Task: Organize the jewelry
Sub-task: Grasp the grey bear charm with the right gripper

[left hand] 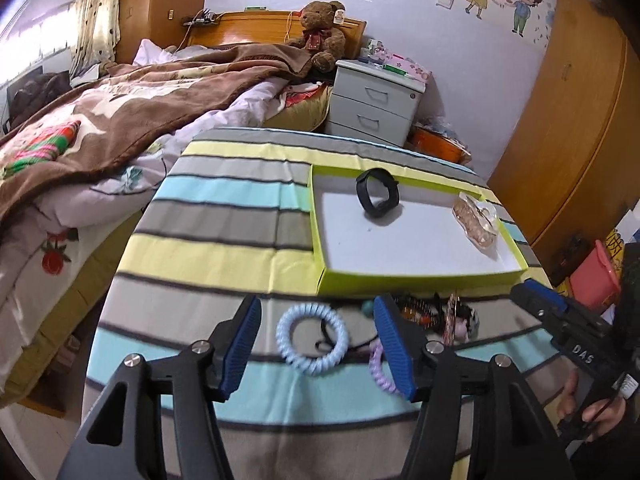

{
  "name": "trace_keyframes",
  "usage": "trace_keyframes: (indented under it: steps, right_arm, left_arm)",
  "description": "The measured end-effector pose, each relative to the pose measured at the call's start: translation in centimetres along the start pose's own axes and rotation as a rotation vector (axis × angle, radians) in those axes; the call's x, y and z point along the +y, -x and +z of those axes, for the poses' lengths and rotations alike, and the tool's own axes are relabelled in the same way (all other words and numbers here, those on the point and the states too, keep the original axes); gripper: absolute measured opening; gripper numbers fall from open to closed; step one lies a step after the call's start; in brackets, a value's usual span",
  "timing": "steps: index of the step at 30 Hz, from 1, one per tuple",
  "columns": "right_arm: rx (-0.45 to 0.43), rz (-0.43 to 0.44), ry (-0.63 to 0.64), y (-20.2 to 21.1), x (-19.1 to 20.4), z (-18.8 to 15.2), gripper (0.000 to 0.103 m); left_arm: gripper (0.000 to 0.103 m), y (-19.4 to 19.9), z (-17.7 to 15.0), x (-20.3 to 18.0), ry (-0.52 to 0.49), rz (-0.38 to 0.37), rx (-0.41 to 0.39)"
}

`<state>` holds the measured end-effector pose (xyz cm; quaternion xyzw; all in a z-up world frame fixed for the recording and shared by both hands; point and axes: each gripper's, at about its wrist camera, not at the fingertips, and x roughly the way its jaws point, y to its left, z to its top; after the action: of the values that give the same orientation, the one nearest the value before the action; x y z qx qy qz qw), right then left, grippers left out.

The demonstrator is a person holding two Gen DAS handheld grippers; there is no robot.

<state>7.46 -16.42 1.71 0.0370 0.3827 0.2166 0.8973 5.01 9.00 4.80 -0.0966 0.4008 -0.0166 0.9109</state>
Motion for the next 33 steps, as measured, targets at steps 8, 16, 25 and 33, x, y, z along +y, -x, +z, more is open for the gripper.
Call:
trace_keyframes:
  steps: [8, 16, 25, 33]
  right_arm:
    - [0.052, 0.032, 0.041, -1.5, 1.6, -1.0, 0.047]
    - [0.114, 0.056, 0.036, -3.4, 2.0, -0.9, 0.047]
    - [0.147, 0.057, 0.038, -3.9, 1.9, -0.9, 0.035]
    - [0.134, 0.034, 0.057, -3.3, 2.1, -1.0, 0.028]
  left_arm:
    - [0.061, 0.7, -2.1, 1.6, 0.055, -0.087, 0.013]
    - [0.060, -0.1, -3.5, 3.1, 0.095, -0.114, 0.050]
    - [0.060, -0.6, -3.8, 3.8, 0.100, -0.111, 0.063]
    - [0.060, -0.8, -3.7, 3.8, 0.099, -0.108, 0.071]
